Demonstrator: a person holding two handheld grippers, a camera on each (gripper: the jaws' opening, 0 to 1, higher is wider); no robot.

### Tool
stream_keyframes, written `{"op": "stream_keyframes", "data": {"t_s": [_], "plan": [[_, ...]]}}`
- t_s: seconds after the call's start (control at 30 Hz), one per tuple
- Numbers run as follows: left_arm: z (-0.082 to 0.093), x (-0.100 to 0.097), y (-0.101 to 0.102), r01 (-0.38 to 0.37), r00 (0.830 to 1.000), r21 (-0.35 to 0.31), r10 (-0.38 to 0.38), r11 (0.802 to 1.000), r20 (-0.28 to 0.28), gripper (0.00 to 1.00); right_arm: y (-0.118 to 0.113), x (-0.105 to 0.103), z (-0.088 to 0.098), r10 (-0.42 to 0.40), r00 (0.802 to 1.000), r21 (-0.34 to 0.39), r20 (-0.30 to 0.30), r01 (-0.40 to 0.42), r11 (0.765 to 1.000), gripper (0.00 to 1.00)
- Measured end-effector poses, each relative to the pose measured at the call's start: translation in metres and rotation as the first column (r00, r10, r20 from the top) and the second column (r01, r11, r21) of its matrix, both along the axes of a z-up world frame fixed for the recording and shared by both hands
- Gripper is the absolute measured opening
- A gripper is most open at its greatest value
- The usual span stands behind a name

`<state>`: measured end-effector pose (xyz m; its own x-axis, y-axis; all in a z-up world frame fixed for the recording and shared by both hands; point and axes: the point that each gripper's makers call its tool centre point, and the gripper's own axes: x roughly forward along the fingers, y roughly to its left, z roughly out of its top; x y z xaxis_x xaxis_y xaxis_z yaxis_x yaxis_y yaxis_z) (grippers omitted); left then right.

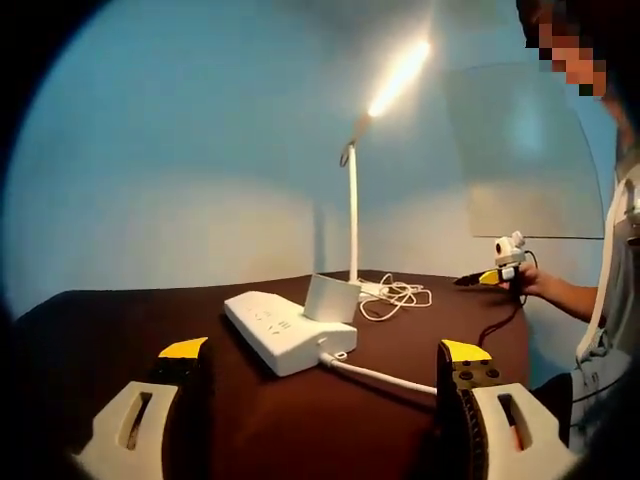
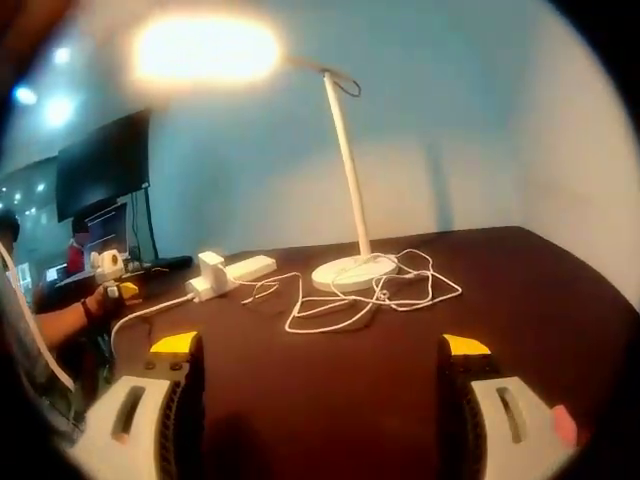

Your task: Insert the desk lamp plug into the socket, turn on the power strip switch, turn on the lamp switch, then turn off the lamp switch, turn off the power strip switch, and remove the plug from the socket.

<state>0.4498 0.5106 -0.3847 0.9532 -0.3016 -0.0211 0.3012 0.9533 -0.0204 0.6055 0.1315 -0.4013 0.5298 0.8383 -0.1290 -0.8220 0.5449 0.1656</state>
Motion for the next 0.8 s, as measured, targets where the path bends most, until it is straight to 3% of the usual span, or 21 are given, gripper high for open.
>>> {"op": "stream_keyframes", "data": {"t_s": [0.4, 0.5, 0.8], "plan": [[0.013, 0.012, -0.005, 0.016, 1.000, 0.015, -0.016, 1.000, 0.000, 0.88, 0.011, 0.005, 0.025, 0.014, 1.000, 0.025, 0.021, -0.014, 1.000, 0.95], [0.015, 0.016, -0.008, 0.027, 1.000, 0.025, -0.027, 0.999, -0.002, 0.88, 0.017, 0.003, 0.029, 0.040, 0.999, 0.018, 0.020, -0.040, 0.999, 0.88], [0.022, 0.032, -0.021, 0.074, 0.997, 0.072, -0.074, 0.995, 0.006, 0.89, 0.034, 0.009, 0.046, 0.075, 0.995, -0.007, 0.058, -0.075, 0.997, 0.81]]}}
